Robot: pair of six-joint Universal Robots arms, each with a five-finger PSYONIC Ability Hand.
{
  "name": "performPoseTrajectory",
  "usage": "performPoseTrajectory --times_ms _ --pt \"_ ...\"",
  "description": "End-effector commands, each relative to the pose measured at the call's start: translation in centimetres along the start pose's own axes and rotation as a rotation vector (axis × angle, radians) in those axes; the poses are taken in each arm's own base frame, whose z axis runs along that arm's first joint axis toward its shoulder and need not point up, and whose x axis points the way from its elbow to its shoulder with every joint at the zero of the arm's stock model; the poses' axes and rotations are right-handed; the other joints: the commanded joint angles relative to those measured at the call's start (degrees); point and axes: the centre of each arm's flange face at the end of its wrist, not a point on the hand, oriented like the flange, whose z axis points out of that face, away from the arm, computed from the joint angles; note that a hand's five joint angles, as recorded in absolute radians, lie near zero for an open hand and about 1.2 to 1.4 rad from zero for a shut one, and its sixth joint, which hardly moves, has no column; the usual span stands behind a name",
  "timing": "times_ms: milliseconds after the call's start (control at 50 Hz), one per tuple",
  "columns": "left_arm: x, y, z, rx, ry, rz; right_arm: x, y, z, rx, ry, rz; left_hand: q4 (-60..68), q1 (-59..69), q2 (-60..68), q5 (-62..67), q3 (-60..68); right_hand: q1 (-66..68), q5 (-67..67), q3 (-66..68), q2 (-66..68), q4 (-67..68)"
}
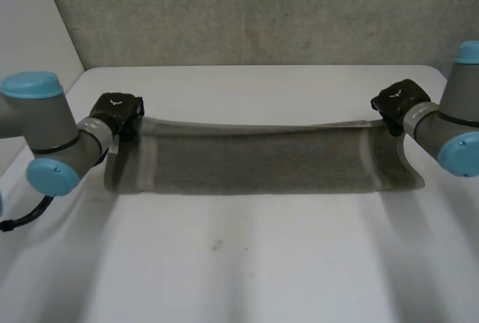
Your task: Fold the towel.
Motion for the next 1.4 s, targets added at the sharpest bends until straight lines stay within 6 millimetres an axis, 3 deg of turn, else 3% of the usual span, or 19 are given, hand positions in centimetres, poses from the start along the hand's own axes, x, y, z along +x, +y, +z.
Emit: performPoseTrajectory --times_ms 20,160,180,200,220,260,280,380,460,540,620,680,720,840,980,1100,1260,1400 --pt "1.0 0.4 2.1 0.007 -0.007 0.012 -0.9 0.2 2.6 0.029 0.029 -0.02 10.2 10.8 10.2 10.6 10.3 0.8 2.9 1.8 2.0 1.5" --pt "1.0 1.2 3.2 -0.013 -0.03 0.012 -1.2 0.9 4.0 0.03 0.056 -0.026 10.2 10.8 10.2 10.6 10.3 0.8 2.9 1.8 2.0 1.5" --pt "1.0 1.2 3.3 -0.013 -0.034 0.013 -1.4 1.1 4.3 0.026 0.061 -0.027 -17.8 -17.1 -17.8 -17.3 -17.7 -23.1 -21.0 -22.1 -22.0 -22.4" --pt "1.0 1.2 3.3 -0.013 -0.035 0.013 -1.6 1.4 4.5 0.013 0.07 -0.028 -18.0 -17.4 -18.1 -17.6 -18.0 -69.2 -67.1 -68.2 -68.0 -68.5" --pt "1.0 1.2 3.4 -0.013 -0.044 0.014 -1.6 1.4 4.5 0.013 0.07 -0.028 -59.8 -59.2 -59.8 -59.4 -59.7 -69.2 -67.1 -68.2 -68.0 -68.5" --pt "1.1 1.0 3.4 -0.011 -0.052 0.017 -1.4 1.3 4.7 0.008 0.103 -0.031 -54.2 -53.6 -54.2 -53.8 -54.1 -69.2 -67.1 -68.2 -68.0 -68.5" --pt "1.2 0.7 3.3 -0.005 -0.055 0.019 -1.4 1.3 4.7 0.008 0.103 -0.031 -59.8 -59.2 -59.8 -59.4 -59.7 -69.2 -67.1 -68.2 -68.0 -68.5" --pt "1.4 -1.0 2.9 0.028 -0.057 0.018 -0.5 -0.6 4.6 0.072 0.156 -0.022 -59.8 -59.2 -59.8 -59.4 -59.7 -69.2 -67.1 -68.2 -68.0 -68.5" --pt "1.6 -2.5 2.3 0.055 -0.054 0.018 1.4 -3.0 3.6 0.128 0.202 0.009 -59.8 -59.2 -59.8 -59.4 -59.7 -69.2 -67.1 -68.2 -68.0 -68.5" --pt "1.5 -4.6 0.6 0.068 -0.049 0.001 3.1 -4.8 1.9 0.164 0.214 0.078 -59.8 -59.2 -59.8 -59.4 -59.7 -69.2 -67.1 -68.2 -68.0 -68.5" --pt "1.5 -6.0 -1.8 0.064 -0.03 -0.046 3.7 -5.1 0.5 0.157 0.191 0.1 -59.8 -59.2 -59.8 -59.4 -59.7 -69.2 -67.1 -68.2 -68.0 -68.5" --pt "1.5 -6.3 -2.8 0.058 -0.022 -0.062 2.8 -4.5 -0.9 0.124 0.123 0.093 -59.8 -59.2 -59.8 -59.4 -59.7 -69.2 -67.1 -68.2 -68.0 -68.5" --pt "1.6 -6.6 -4.7 0.052 -0.016 -0.085 2.2 -4.1 -1.6 0.101 0.087 0.087 -59.8 -59.2 -59.8 -59.4 -59.7 -69.2 -67.1 -68.2 -68.0 -68.5" --pt "1.6 -6.1 -7.9 0.041 -0.01 -0.092 0.7 -0.8 -4.4 -0.024 -0.017 0.113 -59.8 -59.2 -59.8 -59.4 -59.7 -69.2 -67.1 -68.2 -68.0 -68.5" --pt "2.4 -4.7 -10.4 0.025 0.015 -0.099 -1.2 2.9 -7.0 -0.092 -0.164 0.176 -59.8 -59.2 -59.8 -59.4 -59.7 -69.2 -67.1 -68.2 -68.0 -68.5" --pt "3.4 -3.7 -12.1 0.04 0.052 -0.103 -2.2 4.7 -7.2 -0.105 -0.191 0.203 -59.8 -59.2 -59.8 -59.4 -59.7 -69.2 -67.1 -68.2 -68.0 -68.5" --pt "3.9 -2.7 -12.9 0.055 0.052 -0.105 -2.7 6.5 -6.5 -0.083 -0.14 0.195 -59.8 -59.2 -59.8 -59.4 -59.7 -55.3 -53.2 -54.3 -54.2 -54.6" --pt "3.9 -2.5 -13.0 0.051 0.053 -0.111 -3.1 7.7 -5.8 -0.089 -0.132 0.195 -59.8 -59.2 -59.8 -59.4 -59.7 -21.6 -19.5 -20.6 -20.4 -20.9"
